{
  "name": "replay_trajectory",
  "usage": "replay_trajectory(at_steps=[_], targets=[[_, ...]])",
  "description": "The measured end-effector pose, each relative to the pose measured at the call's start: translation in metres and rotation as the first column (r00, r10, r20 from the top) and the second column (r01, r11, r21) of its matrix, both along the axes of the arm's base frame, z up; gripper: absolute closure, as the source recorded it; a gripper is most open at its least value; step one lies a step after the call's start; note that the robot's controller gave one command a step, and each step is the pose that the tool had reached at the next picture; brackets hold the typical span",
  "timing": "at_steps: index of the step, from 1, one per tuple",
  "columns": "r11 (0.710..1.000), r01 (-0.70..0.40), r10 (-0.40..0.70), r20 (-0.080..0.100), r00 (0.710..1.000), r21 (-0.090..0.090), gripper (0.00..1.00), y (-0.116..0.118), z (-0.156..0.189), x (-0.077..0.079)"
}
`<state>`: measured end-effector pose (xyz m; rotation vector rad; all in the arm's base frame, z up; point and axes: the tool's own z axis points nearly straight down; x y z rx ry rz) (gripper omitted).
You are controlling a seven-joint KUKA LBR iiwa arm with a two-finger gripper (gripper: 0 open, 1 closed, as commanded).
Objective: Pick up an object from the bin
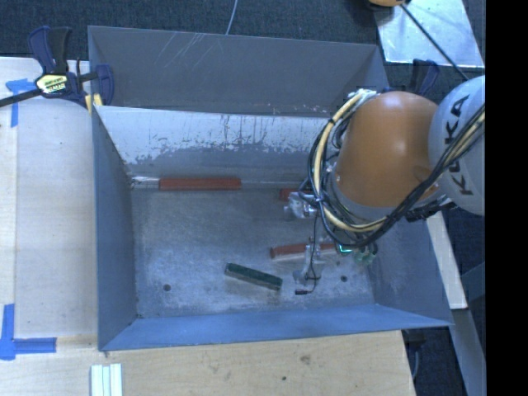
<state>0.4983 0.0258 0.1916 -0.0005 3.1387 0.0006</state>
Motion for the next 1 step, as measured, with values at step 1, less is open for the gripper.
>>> replay_trajectory(at_steps=[1], targets=[[1.000,0.001,-0.001,0.000,1.000,0.000,0.00,-0.0001,0.0000,0.0000]])
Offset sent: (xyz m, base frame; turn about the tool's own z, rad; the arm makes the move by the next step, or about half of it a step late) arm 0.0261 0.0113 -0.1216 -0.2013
